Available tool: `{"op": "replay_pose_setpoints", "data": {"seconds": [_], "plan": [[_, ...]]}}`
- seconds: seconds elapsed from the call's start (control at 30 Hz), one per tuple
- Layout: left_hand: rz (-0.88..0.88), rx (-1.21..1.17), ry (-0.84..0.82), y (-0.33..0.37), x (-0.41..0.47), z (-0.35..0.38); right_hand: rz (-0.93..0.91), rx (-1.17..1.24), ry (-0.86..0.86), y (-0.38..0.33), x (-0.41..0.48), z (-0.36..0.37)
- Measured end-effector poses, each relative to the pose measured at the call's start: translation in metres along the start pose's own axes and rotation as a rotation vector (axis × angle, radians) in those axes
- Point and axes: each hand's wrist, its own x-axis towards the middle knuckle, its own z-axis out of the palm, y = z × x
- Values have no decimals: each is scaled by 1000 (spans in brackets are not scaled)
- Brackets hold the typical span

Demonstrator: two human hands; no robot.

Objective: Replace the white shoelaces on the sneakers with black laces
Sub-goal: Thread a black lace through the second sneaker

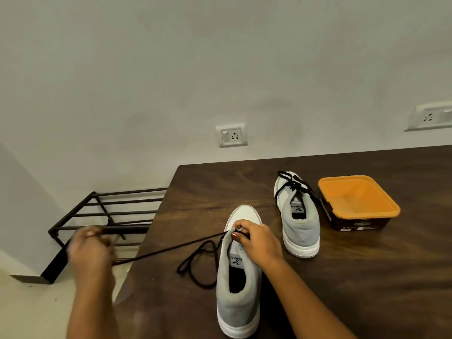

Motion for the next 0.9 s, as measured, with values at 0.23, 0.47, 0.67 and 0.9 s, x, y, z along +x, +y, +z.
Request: {"op": "replay_pose_setpoints", "data": {"seconds": [0.23, 0.47, 0.67, 0.9], "plan": [[240, 954, -104, -32, -15, -31, 6, -90, -40, -10, 2, -7], [427, 1002, -625, -69, -65, 76, 59, -56, -145, -19, 1, -17], [362, 978, -838, -76, -67, 107, 59, -23, -193, -16, 4, -24], [-263, 189, -778, -60, -75, 112, 44, -146, -206, -17, 3, -26]]}}
